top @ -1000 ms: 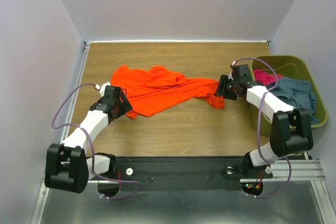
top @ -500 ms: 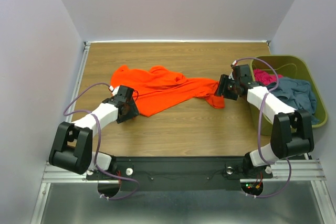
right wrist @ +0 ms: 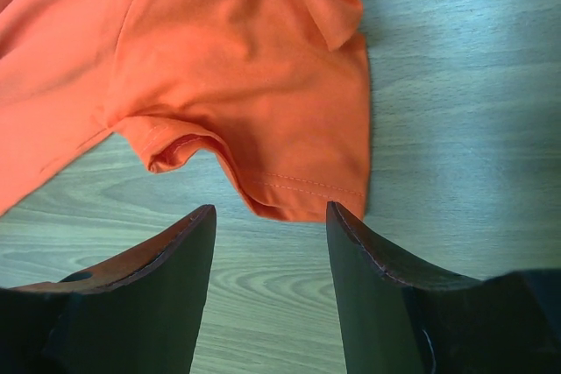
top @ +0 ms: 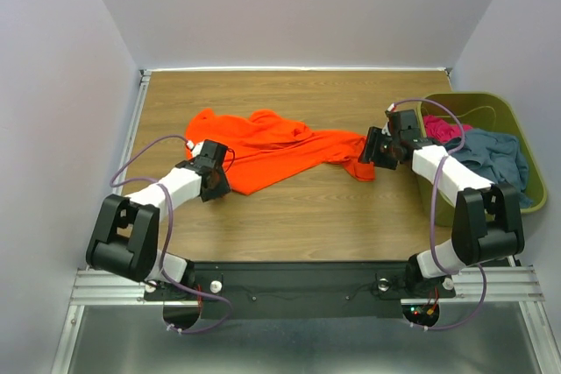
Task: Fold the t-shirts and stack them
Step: Flatten the tshirt out
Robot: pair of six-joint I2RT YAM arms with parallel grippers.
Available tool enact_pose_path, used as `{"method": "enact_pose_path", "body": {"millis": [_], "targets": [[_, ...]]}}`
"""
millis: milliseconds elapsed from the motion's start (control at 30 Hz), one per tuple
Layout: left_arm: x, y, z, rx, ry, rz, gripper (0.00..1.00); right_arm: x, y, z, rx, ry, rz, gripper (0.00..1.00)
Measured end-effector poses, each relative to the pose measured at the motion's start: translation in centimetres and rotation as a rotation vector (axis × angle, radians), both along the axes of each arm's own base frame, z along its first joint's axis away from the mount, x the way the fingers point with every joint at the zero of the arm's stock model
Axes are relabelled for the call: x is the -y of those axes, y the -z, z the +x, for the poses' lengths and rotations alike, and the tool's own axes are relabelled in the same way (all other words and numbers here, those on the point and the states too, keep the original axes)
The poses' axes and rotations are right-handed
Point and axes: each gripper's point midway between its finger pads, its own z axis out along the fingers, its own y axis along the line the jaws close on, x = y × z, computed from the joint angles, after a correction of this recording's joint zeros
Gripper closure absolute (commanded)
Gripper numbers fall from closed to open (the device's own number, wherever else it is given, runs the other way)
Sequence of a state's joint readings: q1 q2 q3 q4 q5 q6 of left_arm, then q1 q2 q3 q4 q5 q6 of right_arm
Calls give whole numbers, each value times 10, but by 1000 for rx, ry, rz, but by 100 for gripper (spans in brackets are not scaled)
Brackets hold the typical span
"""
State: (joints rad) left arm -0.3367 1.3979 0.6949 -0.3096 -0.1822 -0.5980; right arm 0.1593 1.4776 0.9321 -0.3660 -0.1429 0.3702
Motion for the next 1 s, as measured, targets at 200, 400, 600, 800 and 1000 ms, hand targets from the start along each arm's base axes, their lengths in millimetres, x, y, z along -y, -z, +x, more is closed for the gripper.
{"method": "enact_pose_path", "body": {"millis": [200,400,600,800,1000], "targets": [[5,1,5,1,27,12,89,1,0,0,0,3,-4,41],[1,0,6,4,39,53,100,8,9,-4,-13,26,-34,41],[-14,-17,1,36,26,112,100,18,25,-12,-59,65,-81,48],[-15,-33,6,97,25,110,100,23,43,-15,-113,87,-107,53],[-18,-36,6,105,22,113,100,28,59,-15,-154,111,-140,56]]}}
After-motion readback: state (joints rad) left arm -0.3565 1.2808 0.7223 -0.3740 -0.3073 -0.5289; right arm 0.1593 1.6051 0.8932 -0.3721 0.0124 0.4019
